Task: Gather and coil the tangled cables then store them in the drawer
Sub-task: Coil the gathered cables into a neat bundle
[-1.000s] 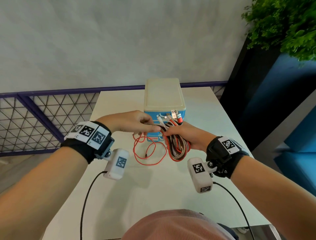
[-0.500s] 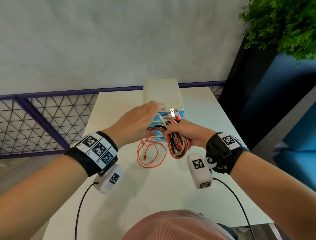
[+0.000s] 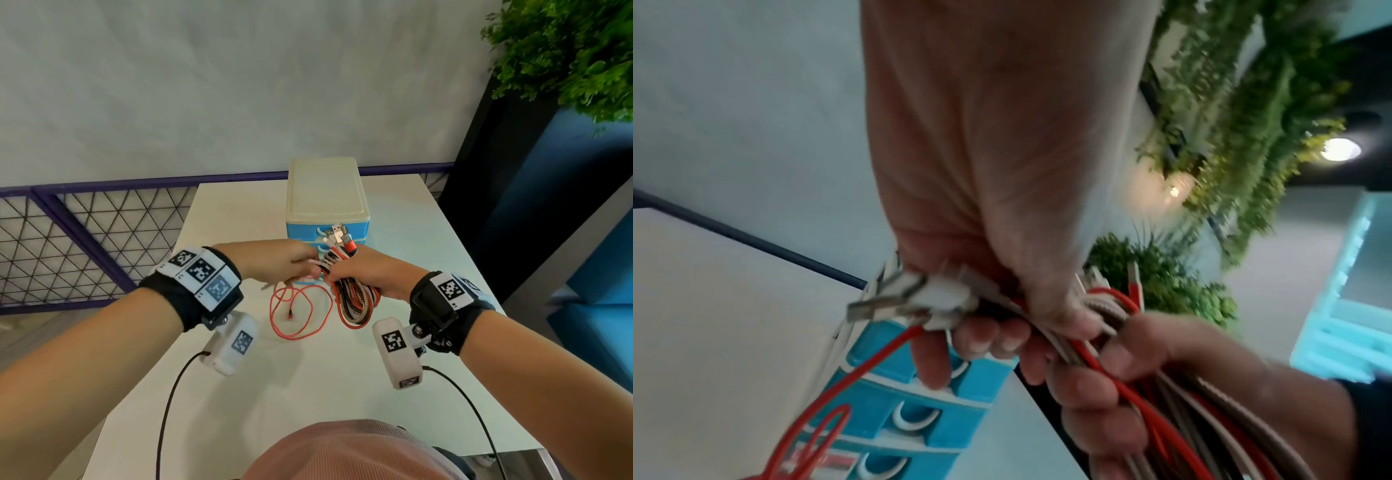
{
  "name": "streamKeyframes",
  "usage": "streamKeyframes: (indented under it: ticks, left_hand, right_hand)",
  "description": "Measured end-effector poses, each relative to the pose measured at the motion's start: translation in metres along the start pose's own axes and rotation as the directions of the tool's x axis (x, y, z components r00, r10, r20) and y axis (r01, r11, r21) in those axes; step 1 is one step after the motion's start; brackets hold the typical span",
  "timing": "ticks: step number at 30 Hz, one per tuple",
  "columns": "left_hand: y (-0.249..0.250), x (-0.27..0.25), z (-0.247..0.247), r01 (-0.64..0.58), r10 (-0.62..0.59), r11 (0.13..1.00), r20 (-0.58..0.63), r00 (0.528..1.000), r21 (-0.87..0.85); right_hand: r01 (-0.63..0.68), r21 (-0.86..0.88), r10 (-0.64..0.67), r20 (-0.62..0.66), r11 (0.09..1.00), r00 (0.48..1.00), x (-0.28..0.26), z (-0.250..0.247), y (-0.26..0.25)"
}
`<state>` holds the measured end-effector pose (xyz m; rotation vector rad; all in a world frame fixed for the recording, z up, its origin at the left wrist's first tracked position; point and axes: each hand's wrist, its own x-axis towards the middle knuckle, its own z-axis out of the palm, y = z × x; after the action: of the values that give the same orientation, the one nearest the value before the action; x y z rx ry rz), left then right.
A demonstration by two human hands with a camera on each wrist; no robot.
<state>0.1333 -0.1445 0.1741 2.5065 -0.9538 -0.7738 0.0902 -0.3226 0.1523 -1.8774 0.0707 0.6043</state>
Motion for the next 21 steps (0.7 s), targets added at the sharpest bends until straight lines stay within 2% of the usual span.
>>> streamKeyframes:
  ticks: [3,8,12,17,21]
  left_hand:
    - [0.004,0.0,-0.005,0.025,-0.025,1.0,-0.035,0.999,-0.011]
    - [0.007,0.007,-0.006,0.048,-0.022,0.993,-0.229,0.973,0.11]
    - [0.012,0.008,-0.002,0.045,0.04,0.978,-0.399,0.916,0.202]
    - [0.005,0.006,0.0,0.081,0.094,0.953,-0.538,0.838,0.292]
    - [0.004,0.005,0.002,0.098,0.078,0.956,-0.56,0.825,0.277]
  right_hand:
    - [-0.006,0.089,0.004,0.02,0.996,1.0,0.003,-0.001,0.003]
    - [0.032,0.259,-0.051,0.066,0.965,0.997,0.003,-0.006,0.0]
    - [0.011,0.344,-0.038,0.07,0.939,0.997,0.003,-0.012,0.001]
    - [0.023,0.465,-0.044,0.034,0.885,0.998,0.0,-0.02,0.008]
    - [0.031,0.485,-0.05,0.026,0.874,0.998,-0.002,-0.024,0.011]
